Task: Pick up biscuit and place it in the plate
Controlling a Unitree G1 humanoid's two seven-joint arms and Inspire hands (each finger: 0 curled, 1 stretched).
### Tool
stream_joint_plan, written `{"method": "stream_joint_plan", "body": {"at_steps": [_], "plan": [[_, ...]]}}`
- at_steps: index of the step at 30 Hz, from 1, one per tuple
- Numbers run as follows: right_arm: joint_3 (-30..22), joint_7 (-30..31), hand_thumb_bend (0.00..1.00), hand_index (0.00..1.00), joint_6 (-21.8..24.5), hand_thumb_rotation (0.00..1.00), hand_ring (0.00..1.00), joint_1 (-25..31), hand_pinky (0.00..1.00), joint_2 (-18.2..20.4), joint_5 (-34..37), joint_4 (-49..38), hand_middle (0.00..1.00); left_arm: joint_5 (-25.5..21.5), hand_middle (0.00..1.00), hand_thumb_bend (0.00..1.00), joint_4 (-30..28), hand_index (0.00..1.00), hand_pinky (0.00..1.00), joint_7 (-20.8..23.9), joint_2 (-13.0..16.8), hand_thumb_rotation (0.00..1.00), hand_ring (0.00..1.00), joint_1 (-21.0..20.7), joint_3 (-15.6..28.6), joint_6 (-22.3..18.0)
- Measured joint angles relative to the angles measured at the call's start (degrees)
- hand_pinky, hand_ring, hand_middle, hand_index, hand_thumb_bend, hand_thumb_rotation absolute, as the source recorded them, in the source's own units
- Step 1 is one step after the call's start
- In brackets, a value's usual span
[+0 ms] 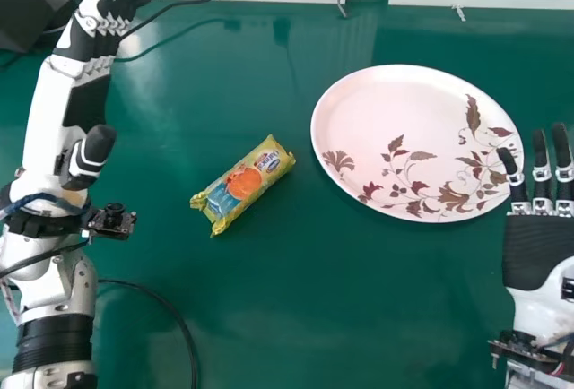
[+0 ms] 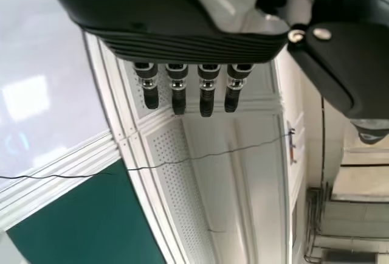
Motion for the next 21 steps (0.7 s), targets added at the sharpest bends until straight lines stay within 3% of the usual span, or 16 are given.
{"method": "stream_joint_plan", "body": {"at_steps": [8, 14, 21], "plan": [[-0.1, 0.5, 0.99, 0.84, 0.0, 0.25, 0.96, 0.0, 0.96, 0.0, 0.0, 0.0, 0.93, 2.7, 1.00, 1.00, 3.3, 1.00, 1.00, 2.5, 3.6, 0.66, 1.00, -1.6, -1.9, -4.1], [-0.1, 0.6, 1.00, 0.86, 0.0, 0.24, 0.99, 0.0, 0.99, 0.0, 0.1, 0.0, 0.95, 5.4, 1.00, 1.00, 3.5, 1.00, 1.00, 4.9, 6.0, 0.67, 1.00, -1.6, -2.6, -4.0], [-0.1, 0.6, 1.00, 0.87, 0.0, 0.33, 1.00, 0.0, 0.96, 0.0, 0.0, 0.0, 0.99, 16.9, 1.00, 1.00, 3.1, 1.00, 1.00, 11.5, 6.6, 0.73, 1.00, -1.3, -0.7, -6.0]]}}
